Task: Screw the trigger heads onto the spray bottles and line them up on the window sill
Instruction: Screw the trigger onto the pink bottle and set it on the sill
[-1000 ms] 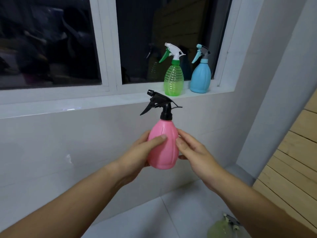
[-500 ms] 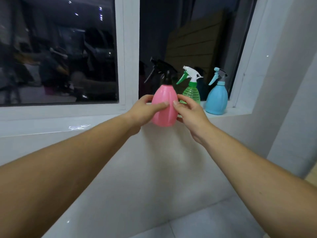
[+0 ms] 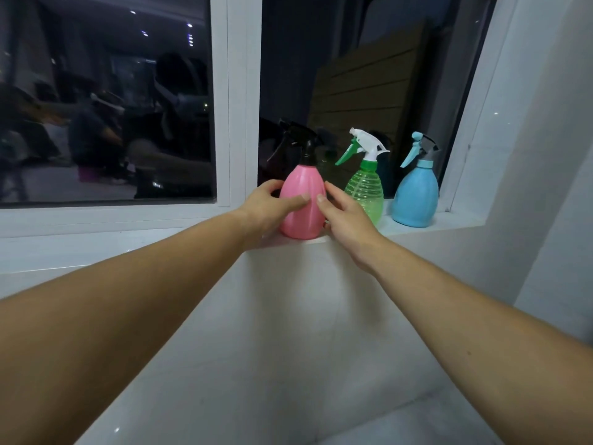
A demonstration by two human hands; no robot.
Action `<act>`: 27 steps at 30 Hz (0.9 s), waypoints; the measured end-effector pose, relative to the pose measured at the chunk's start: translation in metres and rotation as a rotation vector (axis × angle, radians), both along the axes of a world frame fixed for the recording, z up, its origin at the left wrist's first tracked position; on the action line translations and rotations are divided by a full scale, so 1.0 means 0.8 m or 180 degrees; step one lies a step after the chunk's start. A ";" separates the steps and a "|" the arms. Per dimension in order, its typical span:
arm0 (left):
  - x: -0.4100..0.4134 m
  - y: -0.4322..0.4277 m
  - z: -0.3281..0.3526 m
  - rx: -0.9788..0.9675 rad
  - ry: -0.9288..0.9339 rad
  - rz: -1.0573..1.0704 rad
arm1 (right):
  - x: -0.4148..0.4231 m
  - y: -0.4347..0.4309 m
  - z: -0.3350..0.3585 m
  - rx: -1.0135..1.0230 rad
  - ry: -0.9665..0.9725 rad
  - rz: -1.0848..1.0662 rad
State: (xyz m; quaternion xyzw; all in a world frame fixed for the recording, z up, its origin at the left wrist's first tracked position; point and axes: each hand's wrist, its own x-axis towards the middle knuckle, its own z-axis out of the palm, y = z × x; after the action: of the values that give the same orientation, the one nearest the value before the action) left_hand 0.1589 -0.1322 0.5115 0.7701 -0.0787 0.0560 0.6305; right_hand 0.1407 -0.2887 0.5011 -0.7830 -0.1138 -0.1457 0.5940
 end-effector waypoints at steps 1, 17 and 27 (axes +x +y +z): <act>0.002 0.000 -0.001 0.0004 -0.0017 0.0009 | 0.002 0.001 0.001 -0.0028 -0.0022 -0.0005; -0.020 0.007 -0.006 0.0377 -0.0065 0.0460 | -0.045 -0.030 -0.008 -0.0377 -0.0030 -0.0329; -0.109 -0.072 -0.165 0.0540 0.0194 -0.0753 | -0.149 -0.205 -0.167 -0.0852 0.0810 -0.0855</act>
State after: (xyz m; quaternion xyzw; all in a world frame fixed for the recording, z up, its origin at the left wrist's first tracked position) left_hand 0.0720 -0.1897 0.3794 0.8073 -0.1541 -0.0490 0.5675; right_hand 0.0214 -0.4526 0.3671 -0.8750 0.0490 -0.1071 0.4696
